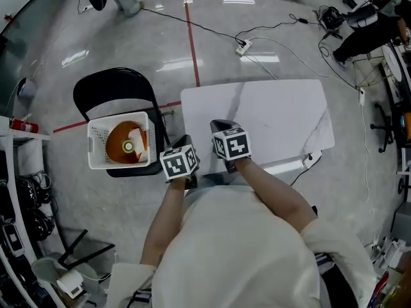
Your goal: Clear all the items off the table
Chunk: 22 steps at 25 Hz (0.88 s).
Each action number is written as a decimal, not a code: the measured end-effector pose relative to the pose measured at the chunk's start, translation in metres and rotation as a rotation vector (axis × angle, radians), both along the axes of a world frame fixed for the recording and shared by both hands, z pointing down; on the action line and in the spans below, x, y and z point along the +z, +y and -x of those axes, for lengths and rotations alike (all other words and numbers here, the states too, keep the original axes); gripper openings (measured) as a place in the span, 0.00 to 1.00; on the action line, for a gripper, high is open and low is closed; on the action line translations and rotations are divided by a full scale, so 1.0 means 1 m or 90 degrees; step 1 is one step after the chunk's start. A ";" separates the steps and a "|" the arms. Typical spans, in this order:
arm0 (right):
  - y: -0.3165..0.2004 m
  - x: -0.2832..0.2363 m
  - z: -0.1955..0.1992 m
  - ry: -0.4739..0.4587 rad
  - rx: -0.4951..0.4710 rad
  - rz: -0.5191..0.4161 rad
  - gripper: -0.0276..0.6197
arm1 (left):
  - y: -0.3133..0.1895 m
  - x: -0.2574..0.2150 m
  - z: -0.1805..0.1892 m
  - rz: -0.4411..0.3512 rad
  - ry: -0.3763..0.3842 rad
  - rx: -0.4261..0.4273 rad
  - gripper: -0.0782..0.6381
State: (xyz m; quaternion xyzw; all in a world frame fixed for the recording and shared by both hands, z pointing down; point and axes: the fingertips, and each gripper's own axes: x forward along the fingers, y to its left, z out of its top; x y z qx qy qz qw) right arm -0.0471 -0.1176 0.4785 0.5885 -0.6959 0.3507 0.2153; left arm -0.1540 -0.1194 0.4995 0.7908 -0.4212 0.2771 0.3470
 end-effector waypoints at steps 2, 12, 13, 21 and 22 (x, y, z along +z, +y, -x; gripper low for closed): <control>0.011 0.000 -0.016 -0.002 0.019 -0.001 0.04 | 0.007 -0.001 -0.013 -0.002 0.001 0.013 0.12; 0.074 -0.007 -0.058 -0.012 0.073 -0.006 0.04 | 0.059 -0.011 -0.049 -0.010 -0.005 0.051 0.12; 0.081 -0.007 -0.060 -0.012 0.075 -0.007 0.04 | 0.065 -0.012 -0.050 -0.011 -0.006 0.054 0.12; 0.132 -0.010 -0.075 -0.014 0.096 -0.011 0.04 | 0.112 -0.017 -0.065 -0.018 -0.007 0.076 0.12; 0.139 -0.011 -0.077 -0.015 0.099 -0.012 0.04 | 0.118 -0.018 -0.067 -0.018 -0.007 0.078 0.12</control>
